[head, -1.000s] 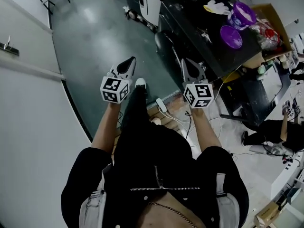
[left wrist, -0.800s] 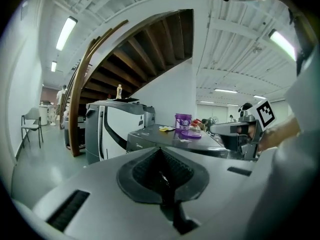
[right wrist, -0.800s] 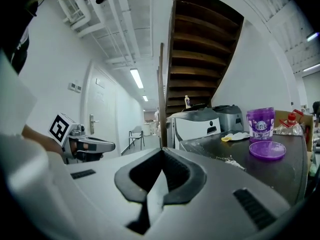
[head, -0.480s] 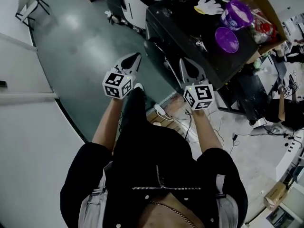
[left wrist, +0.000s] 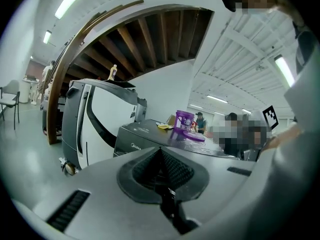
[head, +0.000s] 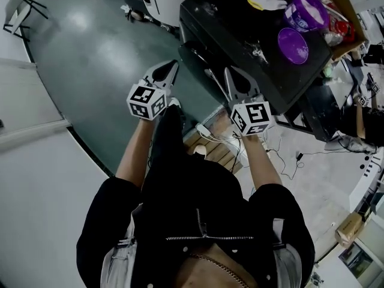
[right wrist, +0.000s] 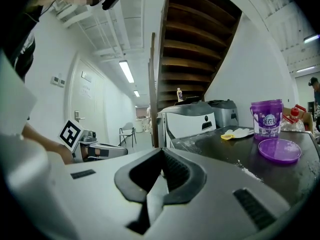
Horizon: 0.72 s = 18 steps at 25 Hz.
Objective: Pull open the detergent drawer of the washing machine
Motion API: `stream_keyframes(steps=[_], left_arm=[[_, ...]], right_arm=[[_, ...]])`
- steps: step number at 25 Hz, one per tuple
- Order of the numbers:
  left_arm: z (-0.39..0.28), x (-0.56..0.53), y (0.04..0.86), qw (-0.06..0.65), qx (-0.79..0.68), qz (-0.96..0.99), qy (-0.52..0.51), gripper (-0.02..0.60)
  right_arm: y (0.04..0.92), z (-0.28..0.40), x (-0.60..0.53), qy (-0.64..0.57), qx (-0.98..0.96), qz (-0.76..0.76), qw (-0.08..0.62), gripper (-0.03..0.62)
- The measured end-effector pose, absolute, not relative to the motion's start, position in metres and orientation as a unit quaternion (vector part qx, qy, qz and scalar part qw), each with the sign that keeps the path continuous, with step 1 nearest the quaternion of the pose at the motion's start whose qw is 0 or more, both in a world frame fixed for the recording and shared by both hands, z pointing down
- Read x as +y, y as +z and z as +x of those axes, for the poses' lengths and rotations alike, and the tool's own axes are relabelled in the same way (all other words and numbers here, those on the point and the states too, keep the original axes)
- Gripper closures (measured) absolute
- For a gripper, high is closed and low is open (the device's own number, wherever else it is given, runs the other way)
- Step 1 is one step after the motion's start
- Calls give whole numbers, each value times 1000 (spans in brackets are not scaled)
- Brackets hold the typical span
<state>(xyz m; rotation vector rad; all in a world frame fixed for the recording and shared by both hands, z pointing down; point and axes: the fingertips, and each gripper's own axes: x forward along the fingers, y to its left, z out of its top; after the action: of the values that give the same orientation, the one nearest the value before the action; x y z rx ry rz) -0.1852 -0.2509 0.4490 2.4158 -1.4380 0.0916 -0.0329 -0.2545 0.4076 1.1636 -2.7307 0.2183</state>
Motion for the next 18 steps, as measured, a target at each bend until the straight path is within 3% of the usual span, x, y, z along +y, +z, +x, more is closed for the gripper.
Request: stream_keyframes(steps=[15, 16, 18], left_arm=[[-177, -279, 460, 298, -408, 845, -178, 561], [-175, -284, 463, 318, -396, 838, -199, 548], [-173, -294, 471, 362, -370, 822, -237, 457]], right_arm=[[421, -23, -258, 83, -907, 403, 91, 588], [423, -22, -260, 85, -905, 406, 92, 588], [429, -20, -263, 91, -902, 410, 94, 588]])
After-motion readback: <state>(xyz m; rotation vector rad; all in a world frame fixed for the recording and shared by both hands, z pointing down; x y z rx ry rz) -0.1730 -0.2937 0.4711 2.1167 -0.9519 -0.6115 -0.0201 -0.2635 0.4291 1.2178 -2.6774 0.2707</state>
